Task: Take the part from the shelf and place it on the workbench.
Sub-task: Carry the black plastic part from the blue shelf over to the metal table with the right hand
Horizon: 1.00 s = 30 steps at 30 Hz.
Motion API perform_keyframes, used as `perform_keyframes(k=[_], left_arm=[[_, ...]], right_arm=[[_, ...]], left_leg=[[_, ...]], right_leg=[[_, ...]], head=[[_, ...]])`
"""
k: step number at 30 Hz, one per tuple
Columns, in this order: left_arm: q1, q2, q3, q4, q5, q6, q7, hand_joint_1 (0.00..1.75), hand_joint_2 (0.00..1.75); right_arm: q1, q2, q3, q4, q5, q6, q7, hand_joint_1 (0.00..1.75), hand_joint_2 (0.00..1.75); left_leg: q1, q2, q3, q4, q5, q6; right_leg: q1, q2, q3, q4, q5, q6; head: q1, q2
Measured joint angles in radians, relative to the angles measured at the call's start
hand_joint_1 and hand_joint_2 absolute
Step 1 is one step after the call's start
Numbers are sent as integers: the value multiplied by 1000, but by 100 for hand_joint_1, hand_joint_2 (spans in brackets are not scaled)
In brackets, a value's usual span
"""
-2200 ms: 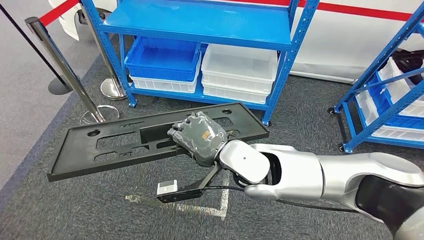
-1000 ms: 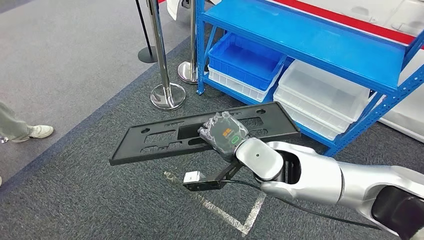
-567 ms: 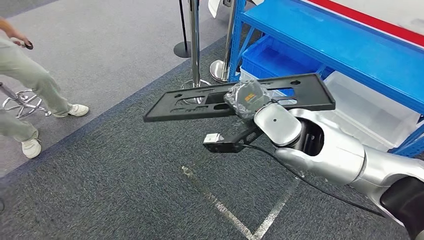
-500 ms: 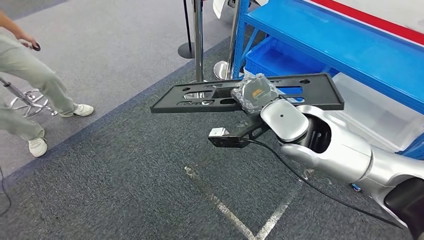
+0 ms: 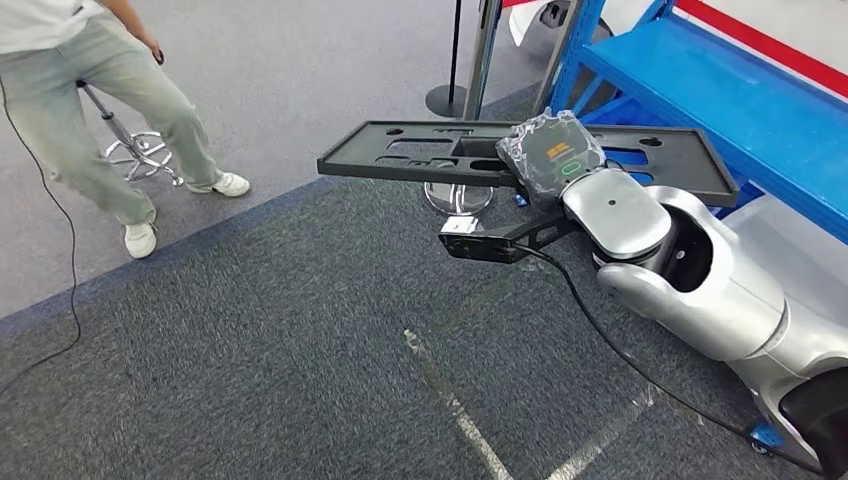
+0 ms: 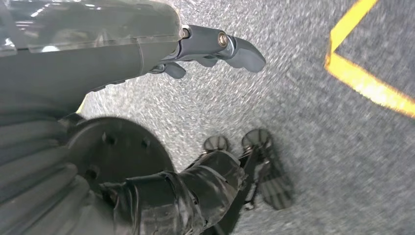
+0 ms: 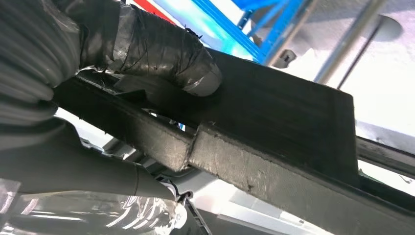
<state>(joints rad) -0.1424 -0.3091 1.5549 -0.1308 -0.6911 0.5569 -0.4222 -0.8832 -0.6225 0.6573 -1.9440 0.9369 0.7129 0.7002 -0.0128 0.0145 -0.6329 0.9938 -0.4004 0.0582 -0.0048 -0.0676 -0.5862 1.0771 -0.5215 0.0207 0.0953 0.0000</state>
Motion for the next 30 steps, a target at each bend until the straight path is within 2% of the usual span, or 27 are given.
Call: perform_keyframes(k=[1,2,3,4,5,6,7,8,9,10,11,12,13,14,15,17,19,20,21,22,24,26,27,29,30], left_arm=[[0,0,0,0,0,0,0,0,175],[0,0,0,0,0,-1,0,0,175],[-1,0,0,0,0,-2,0,0,175],[-1,-1,0,0,0,-3,0,0,175],[-1,-1,0,0,-1,-5,1,0,175],[-1,-1,0,0,-1,-7,4,0,175],[0,0,0,0,-3,-9,14,0,175],[0,0,0,0,-5,-10,29,0,175],[0,1,0,0,-7,-10,50,0,175],[-1,1,0,0,-9,-9,73,0,175],[-1,1,0,0,-10,-7,92,0,175],[0,0,0,0,-10,-4,106,0,175],[1,-1,0,0,-10,-2,114,0,175],[2,-3,1,0,-11,0,118,0,175],[2,-4,1,0,-11,0,120,0,175],[1,-6,1,0,-11,1,122,0,175],[0,-7,1,0,-11,1,122,0,175],[0,-7,1,0,-11,1,122,0,175],[0,-7,1,0,-11,2,119,0,175],[0,-7,1,0,-11,3,114,0,175],[-1,-7,1,0,-12,4,97,0,175],[-3,-7,1,0,-12,6,80,0,175],[-4,-8,1,0,-13,6,74,0,175],[-3,-8,1,0,-17,6,62,0,175],[-2,-9,1,0,-20,6,57,0,175]], right_arm=[[1,-1,-9,-2,0,0,0,175,175],[2,-2,-16,-3,0,1,-1,175,175],[4,-2,-21,-3,0,2,-1,175,175],[6,-3,-25,-3,0,4,-1,175,175],[8,-4,-28,-4,-1,6,-1,175,175],[8,-4,-32,-4,-1,10,-1,175,175],[6,-5,-39,-7,-5,19,-1,175,175],[1,-4,-47,-9,-11,31,-1,175,175],[-6,-5,-56,-13,-19,45,-1,175,175],[-11,-6,-63,-16,-28,58,-1,175,175],[-15,-6,-67,-17,-36,64,-1,175,175],[-19,-7,-69,-19,-43,67,-1,175,175],[-21,-6,-70,-20,-48,66,-1,175,175],[-25,-5,-70,-22,-51,65,-1,175,175],[-28,-5,-71,-23,-53,64,-1,175,175],[-33,-5,-76,-26,-54,63,-1,175,175],[-36,-5,-80,-26,-55,62,-2,175,175],[-36,-5,-81,-27,-56,61,-2,175,175],[-36,-5,-81,-27,-60,59,-2,175,175],[-37,-5,-81,-27,-65,55,-2,175,175],[-40,-5,-81,-27,-77,41,-2,175,175],[-42,-5,-80,-27,-87,26,-2,175,175],[-42,-5,-79,-26,-90,21,-2,175,175],[-45,-5,-69,-23,-99,7,-2,175,175],[-47,-4,-62,-21,-103,1,-3,175,175]], left_leg=[[2,-11,2,-3,2,3],[3,-23,3,-4,2,5],[4,-36,3,-3,2,6],[6,-51,3,-1,1,5],[9,-66,4,3,-1,2],[13,-81,5,8,-5,-2],[17,-97,5,17,-11,-8],[20,-111,1,27,-17,-15],[23,-123,-5,39,-23,-22],[25,-136,-13,48,-26,-29],[26,-148,-20,50,-25,-36],[28,-160,-26,52,-23,-42],[29,-163,-30,53,-23,-48],[27,-145,-36,62,-28,-53],[25,-115,-49,88,-41,-58],[22,-46,-99,191,-91,-64],[23,-24,-155,303,-130,-64],[23,-21,-163,320,-126,-60],[21,-19,-151,296,-104,-54],[17,-14,-125,245,-73,-47],[-3,34,-56,113,-28,-26],[-23,73,-21,42,-21,-10],[-28,74,-18,34,-22,-7],[-25,47,-8,11,-13,0],[-22,36,1,-2,-8,3]], right_leg=[[-4,34,-28,61,-30,2],[-6,56,-64,131,-56,5],[-8,67,-96,190,-73,9],[-11,70,-118,221,-70,14],[-15,72,-124,215,-49,18],[-21,74,-113,175,-14,24],[-30,86,-90,108,30,31],[-37,111,-66,50,58,39],[-43,137,-45,2,72,42],[-45,156,-33,-23,73,44],[-42,165,-29,-24,64,40],[-40,156,-27,-26,62,33],[-39,143,-26,-24,62,27],[-39,130,-24,-25,62,20],[-40,116,-21,-28,63,12],[-33,88,-18,-30,63,1],[-24,55,-17,-31,61,-5],[-20,40,-16,-31,60,-7],[-16,24,-14,-31,58,-9],[-13,12,-12,-31,56,-10],[-9,-13,-5,-35,52,-10],[-6,-37,0,-43,51,-8],[-5,-48,2,-47,52,-6],[-2,-68,10,-55,50,3],[0,-66,13,-54,44,6]], head=[[1,0],[2,0],[3,0],[3,0],[3,0],[3,0],[3,0],[3,0],[3,0],[2,0],[0,0],[-2,0],[-4,0],[-8,0],[-13,0],[-20,0],[-21,0],[-21,0],[-21,0],[-21,0],[-20,0],[-21,0],[-21,0],[-20,0],[-19,0]])
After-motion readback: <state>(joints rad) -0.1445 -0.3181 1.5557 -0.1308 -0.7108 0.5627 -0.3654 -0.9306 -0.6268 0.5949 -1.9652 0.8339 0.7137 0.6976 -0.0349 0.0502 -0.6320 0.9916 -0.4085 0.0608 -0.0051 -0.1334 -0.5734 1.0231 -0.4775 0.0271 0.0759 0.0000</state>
